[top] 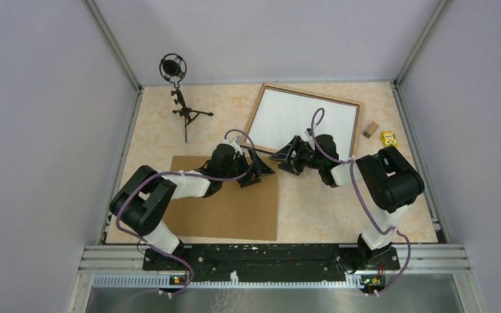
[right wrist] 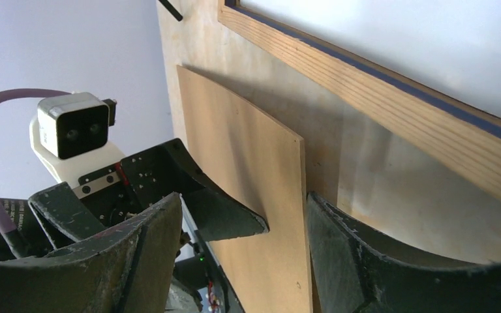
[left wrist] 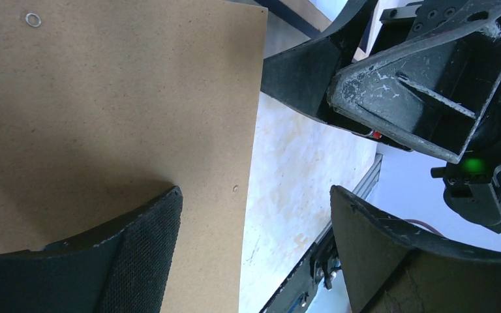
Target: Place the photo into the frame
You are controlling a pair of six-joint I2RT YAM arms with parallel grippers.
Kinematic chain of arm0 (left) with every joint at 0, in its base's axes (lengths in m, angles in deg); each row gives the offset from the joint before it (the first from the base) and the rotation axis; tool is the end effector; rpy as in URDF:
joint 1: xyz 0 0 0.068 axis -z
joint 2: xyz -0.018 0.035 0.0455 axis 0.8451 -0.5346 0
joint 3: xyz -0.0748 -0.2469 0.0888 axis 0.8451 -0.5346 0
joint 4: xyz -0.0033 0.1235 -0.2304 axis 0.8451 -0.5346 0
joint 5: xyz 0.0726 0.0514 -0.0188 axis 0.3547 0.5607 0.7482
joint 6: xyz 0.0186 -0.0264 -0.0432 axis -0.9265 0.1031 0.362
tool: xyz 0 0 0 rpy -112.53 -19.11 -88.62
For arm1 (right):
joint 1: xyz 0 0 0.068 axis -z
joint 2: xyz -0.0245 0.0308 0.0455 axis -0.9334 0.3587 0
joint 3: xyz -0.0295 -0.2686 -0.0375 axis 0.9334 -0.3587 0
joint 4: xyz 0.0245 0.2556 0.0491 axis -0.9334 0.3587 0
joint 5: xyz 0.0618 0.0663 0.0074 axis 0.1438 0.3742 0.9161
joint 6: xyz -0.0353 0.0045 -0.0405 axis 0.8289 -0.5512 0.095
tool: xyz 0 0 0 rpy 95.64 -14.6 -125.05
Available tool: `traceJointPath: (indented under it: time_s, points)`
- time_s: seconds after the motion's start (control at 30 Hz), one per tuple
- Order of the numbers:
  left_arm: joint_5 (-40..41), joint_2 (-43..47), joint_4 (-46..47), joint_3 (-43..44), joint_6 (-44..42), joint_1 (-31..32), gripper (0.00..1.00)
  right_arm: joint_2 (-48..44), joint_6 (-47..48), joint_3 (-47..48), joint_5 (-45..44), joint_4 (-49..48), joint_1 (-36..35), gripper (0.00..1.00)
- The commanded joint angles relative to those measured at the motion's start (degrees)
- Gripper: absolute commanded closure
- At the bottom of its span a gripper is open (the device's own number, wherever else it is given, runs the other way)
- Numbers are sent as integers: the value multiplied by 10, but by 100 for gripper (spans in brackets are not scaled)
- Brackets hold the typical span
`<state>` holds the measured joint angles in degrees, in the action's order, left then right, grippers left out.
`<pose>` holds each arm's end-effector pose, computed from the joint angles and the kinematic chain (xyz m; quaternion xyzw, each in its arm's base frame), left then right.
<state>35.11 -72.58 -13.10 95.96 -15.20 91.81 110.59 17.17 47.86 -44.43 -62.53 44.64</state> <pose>0.2470 -0.1833 0.1509 -0.0917 0.8560 -0.4625 0.2122 0.2921 0.1527 0.1318 0.1357 0.8082 0.5315 0.2141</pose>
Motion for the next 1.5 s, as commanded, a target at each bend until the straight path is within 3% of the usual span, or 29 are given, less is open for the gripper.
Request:
traceJointPath:
  time_s: [0.0,0.33,0.43,0.67,0.87,1.07,1.17,1.3,1.47]
  points:
    - [33,-37,-32,18,-5,12,11,-62,20,32,83,-44,26,33]
    - [33,-46,-29,22,-14,13,11,-126,230,24,41,212,65,24]
    - [34,-35,-36,19,-22,12,11,-135,238,-1,51,211,64,24]
    - [46,24,-79,19,-64,13,9,-87,189,-49,73,96,62,27]
    - [176,141,-288,45,-181,-9,2,-63,172,-51,75,61,56,28]
    - [312,234,-429,48,-203,-184,2,-64,149,-62,33,43,34,28]
    - [373,294,-364,7,-178,-248,2,-60,148,-55,8,53,21,27]
    - [491,312,-209,-56,-145,-257,2,-53,151,-43,-3,57,15,27]
    - [465,207,-152,-33,-133,-277,2,-59,186,-24,-20,113,10,27]
